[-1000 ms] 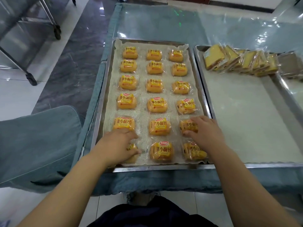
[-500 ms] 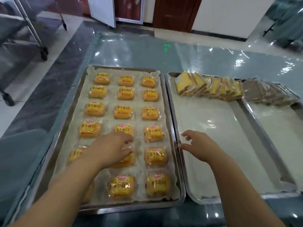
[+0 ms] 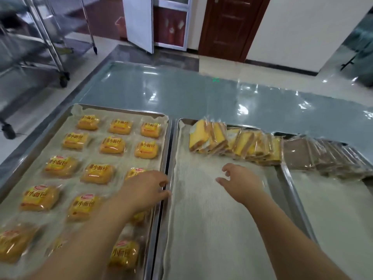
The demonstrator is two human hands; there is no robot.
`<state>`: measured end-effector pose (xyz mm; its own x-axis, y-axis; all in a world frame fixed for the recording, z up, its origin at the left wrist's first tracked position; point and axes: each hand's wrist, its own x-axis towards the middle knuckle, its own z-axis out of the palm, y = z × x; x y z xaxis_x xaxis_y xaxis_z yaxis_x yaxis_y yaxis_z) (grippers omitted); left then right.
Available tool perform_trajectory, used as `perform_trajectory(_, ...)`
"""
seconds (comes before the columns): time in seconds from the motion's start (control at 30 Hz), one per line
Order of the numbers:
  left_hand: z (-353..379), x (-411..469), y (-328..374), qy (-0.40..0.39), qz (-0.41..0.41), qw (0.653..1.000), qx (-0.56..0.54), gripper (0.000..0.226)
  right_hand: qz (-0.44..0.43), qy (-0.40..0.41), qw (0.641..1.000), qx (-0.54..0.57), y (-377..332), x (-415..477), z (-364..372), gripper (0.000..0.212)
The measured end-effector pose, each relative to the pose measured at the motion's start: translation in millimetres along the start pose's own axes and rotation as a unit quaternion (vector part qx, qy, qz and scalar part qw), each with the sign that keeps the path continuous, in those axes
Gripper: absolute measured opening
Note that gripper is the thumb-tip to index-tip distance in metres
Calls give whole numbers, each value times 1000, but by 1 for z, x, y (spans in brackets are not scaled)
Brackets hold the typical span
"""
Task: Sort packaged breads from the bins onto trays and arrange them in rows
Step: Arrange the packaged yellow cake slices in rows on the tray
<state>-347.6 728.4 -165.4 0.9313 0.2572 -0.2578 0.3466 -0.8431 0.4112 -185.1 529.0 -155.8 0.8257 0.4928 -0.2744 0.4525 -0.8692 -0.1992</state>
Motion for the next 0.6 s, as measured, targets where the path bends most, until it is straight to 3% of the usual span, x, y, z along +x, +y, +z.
perform_trajectory(0.2, -12, 68, 10, -1, 41, 999, 10, 37, -26, 85, 995, 47, -1, 57, -17, 49)
perform_trajectory(0.33, -16, 117, 17, -3, 76, 997, -7, 40, -37, 77, 994, 67, -6, 86, -16, 60)
perform_trajectory(0.6, 3, 187, 30, 2, 120, 993, 16, 71, -32, 105, 993, 30, -8, 102, 10, 41)
